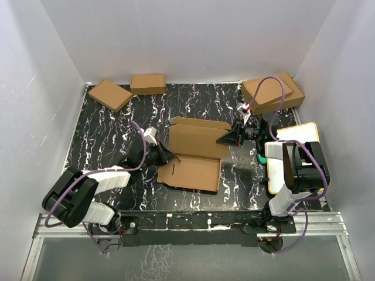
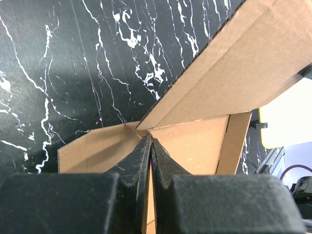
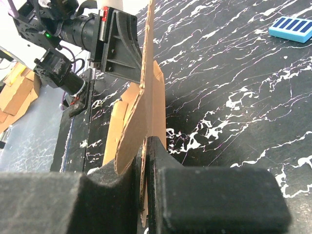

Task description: Fold the paper box

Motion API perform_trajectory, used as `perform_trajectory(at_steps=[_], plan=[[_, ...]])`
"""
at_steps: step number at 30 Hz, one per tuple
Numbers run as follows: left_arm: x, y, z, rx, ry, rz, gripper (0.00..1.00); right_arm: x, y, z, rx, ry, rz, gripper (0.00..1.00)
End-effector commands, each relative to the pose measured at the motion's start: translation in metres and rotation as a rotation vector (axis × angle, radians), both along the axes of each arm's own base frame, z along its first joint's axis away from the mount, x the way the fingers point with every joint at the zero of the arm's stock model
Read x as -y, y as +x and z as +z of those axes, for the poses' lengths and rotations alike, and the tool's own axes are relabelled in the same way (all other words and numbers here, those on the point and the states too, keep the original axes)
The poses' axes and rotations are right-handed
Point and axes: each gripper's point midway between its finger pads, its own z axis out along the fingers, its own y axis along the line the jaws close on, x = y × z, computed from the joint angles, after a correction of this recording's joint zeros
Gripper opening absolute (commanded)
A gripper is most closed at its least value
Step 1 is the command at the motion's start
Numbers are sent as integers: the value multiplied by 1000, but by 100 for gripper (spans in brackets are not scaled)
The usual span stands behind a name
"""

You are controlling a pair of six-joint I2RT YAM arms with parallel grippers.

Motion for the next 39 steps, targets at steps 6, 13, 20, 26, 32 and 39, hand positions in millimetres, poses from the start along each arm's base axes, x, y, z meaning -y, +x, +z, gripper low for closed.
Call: perform_trajectory(at_steps=[6,13,20,26,32,39], plan=[[7,8,16,75,-58,92,3,-3,-2,12,100,-1,18,8],[17,8,11,65,-89,76,3,-3,-3,11,96,-1,19,8],[21,7,11,79,-91,58,4,-3,-3,11,99,-1,20,8],[13,-2,27,141,-47,22,9,-1,-2,15,123,-6,19,8],[2,-26,38,143,39,-62,18,2,0,16,139,-12,16,8],[-21,-63,38,20,115,-99,20,3,1,16,157,-23,18,8]])
